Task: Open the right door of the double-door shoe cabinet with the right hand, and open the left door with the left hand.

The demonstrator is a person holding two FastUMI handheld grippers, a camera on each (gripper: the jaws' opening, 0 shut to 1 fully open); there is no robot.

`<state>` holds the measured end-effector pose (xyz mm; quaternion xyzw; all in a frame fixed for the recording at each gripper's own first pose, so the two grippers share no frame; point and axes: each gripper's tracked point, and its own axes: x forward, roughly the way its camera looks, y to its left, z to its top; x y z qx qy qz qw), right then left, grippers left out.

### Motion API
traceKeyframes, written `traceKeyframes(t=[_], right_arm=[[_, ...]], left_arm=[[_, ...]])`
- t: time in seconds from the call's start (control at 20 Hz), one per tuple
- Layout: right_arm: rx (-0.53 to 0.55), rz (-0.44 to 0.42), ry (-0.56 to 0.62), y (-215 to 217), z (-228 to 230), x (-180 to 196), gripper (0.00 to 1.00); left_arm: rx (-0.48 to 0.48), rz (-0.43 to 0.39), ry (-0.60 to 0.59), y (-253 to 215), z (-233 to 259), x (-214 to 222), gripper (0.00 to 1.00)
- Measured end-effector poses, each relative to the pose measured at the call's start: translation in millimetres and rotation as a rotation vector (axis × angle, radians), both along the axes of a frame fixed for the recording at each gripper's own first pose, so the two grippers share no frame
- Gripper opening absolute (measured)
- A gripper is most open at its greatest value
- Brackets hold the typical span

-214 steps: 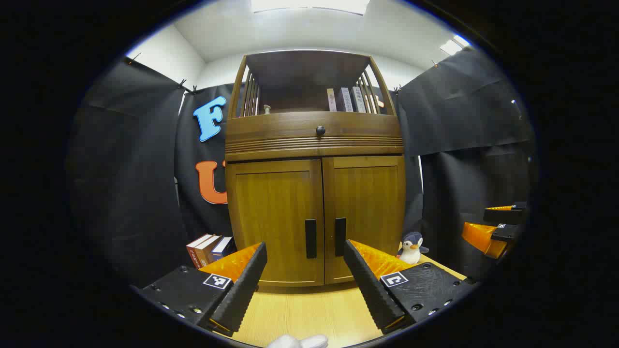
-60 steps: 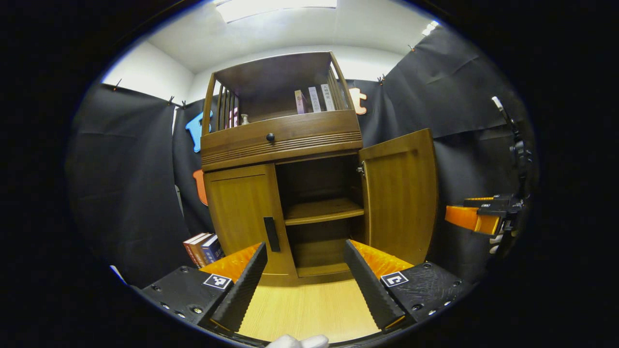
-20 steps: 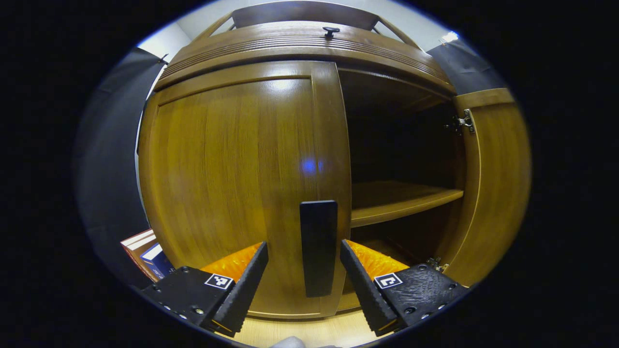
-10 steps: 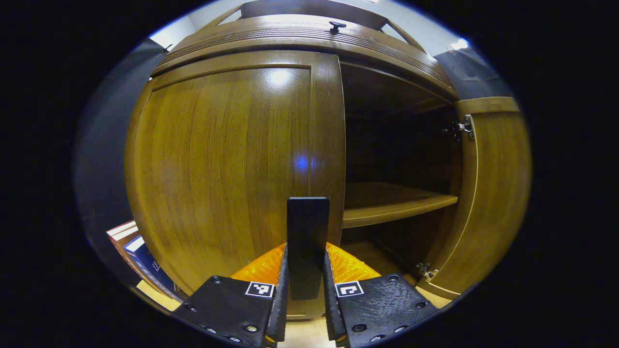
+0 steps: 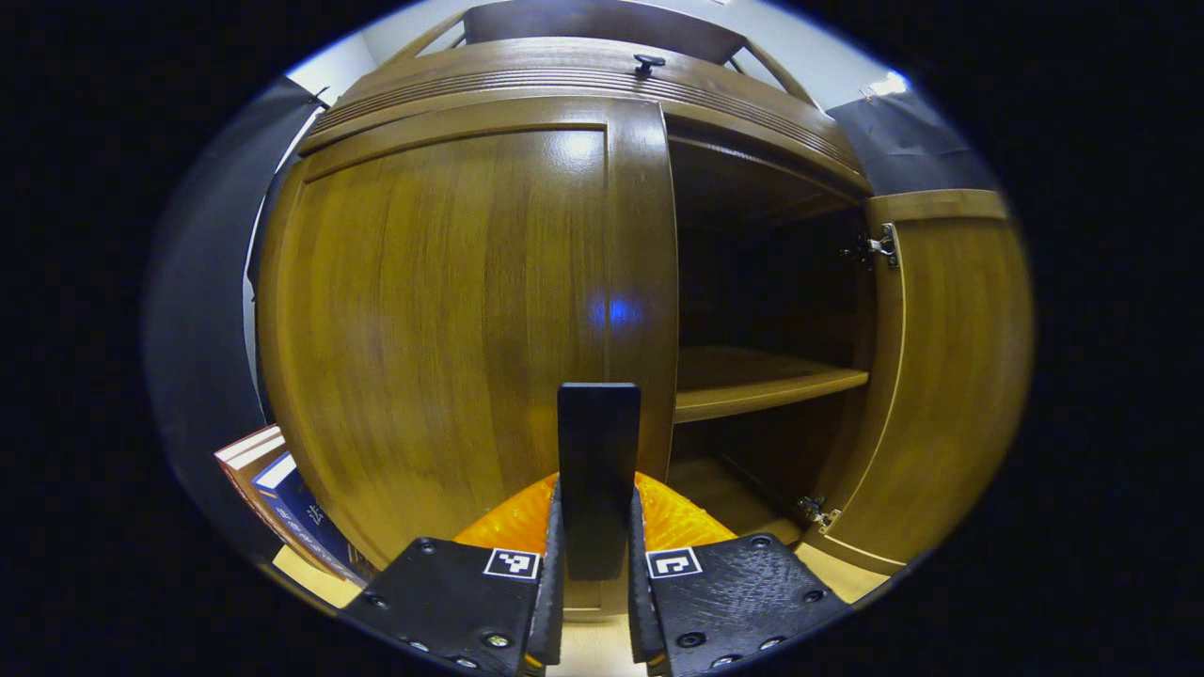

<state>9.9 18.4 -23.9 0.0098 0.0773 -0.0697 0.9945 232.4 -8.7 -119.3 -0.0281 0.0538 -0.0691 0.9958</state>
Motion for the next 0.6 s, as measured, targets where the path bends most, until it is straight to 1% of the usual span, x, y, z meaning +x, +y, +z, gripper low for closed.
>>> traceKeyframes(t=[0.2,0.35,0.6], right_arm=[[0.005,0.023,0.004,5.8,-1.0,-7.6,1.00],[0.004,0.044,0.003,9.9,-2.2,-13.5,1.00],[0.004,0.075,-0.007,16.4,-2.1,-19.4,1.00]], left_arm=[[0.003,-0.027,-0.002,5.8,-0.2,-25.1,0.27],[-0.012,-0.035,0.001,12.1,-1.0,-43.2,0.27],[-0.012,-0.040,-0.001,27.2,-1.5,-74.4,0.27]])
